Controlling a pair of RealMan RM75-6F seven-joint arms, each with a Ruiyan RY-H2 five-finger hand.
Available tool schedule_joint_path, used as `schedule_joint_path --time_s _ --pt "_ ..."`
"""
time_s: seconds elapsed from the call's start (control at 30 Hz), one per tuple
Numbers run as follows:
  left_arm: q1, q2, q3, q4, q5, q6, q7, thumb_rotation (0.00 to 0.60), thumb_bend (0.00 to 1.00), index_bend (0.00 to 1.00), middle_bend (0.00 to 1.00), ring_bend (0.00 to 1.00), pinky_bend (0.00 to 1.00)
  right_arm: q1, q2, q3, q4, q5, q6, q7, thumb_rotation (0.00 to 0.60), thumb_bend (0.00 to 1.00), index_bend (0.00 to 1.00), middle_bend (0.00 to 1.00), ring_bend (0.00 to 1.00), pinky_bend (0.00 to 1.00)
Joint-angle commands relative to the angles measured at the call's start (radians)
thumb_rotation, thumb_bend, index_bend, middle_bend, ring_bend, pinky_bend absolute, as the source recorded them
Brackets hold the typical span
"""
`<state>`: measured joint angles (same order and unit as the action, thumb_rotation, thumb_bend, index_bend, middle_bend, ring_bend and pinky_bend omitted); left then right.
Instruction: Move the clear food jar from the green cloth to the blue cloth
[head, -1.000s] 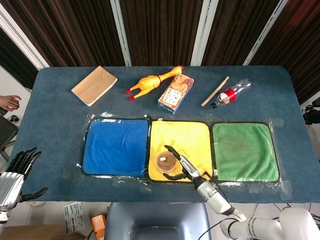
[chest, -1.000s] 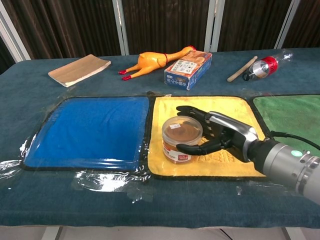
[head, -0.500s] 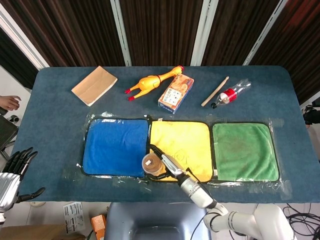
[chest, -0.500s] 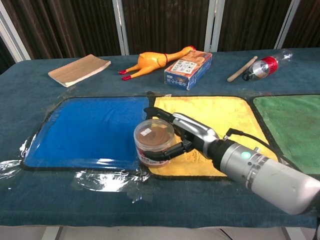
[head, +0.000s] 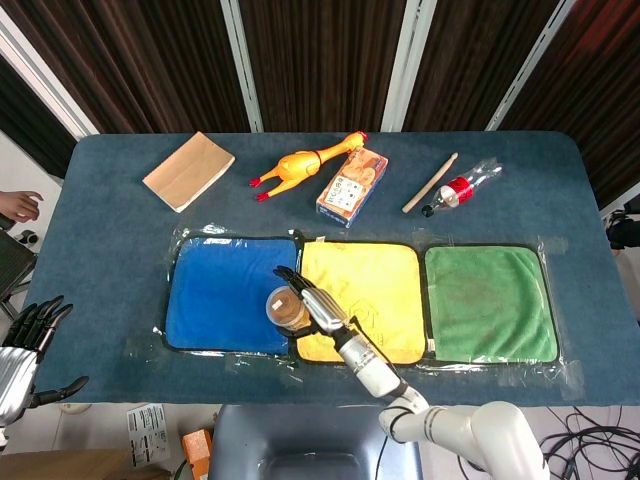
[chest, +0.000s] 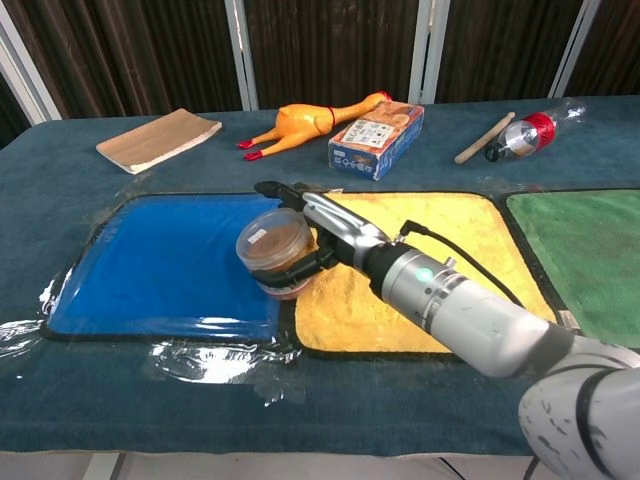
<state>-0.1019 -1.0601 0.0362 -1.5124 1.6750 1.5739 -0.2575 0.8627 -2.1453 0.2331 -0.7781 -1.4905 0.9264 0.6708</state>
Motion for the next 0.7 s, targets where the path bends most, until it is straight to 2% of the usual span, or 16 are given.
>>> schedule_joint_path --time_s 0.03,0.33,0.5,0.7 --pt "-0.001 0.0 0.0 0.0 0.0 -0.003 -0.002 0.6 0.0 0.03 0.0 0.0 0.03 0.028 -0.01 0.021 0.003 0.019 -0.024 -0.002 0.6 0.2 0.0 0.0 0.0 0.1" --pt "-0.001 0.004 -0.002 0.001 -0.004 -0.003 -0.012 0.6 0.0 0.03 0.0 0.0 0.03 0.082 -0.046 0.047 0.053 0.061 -0.087 -0.046 0.6 0.2 0.0 0.0 0.0 0.1" --pt "0.006 0.008 -0.003 0.005 -0.003 0.012 -0.026 0.6 0.0 0.03 0.0 0.0 0.03 0.039 -0.028 -0.018 0.041 0.022 -0.036 -0.028 0.6 0.2 0.0 0.0 0.0 0.1" --pt "0.004 0.008 -0.002 0.006 -0.002 0.005 -0.029 0.6 0.0 0.03 0.0 0.0 0.03 -0.004 0.028 -0.061 0.0 -0.006 0.013 0.004 0.6 0.2 0.0 0.0 0.0 0.1"
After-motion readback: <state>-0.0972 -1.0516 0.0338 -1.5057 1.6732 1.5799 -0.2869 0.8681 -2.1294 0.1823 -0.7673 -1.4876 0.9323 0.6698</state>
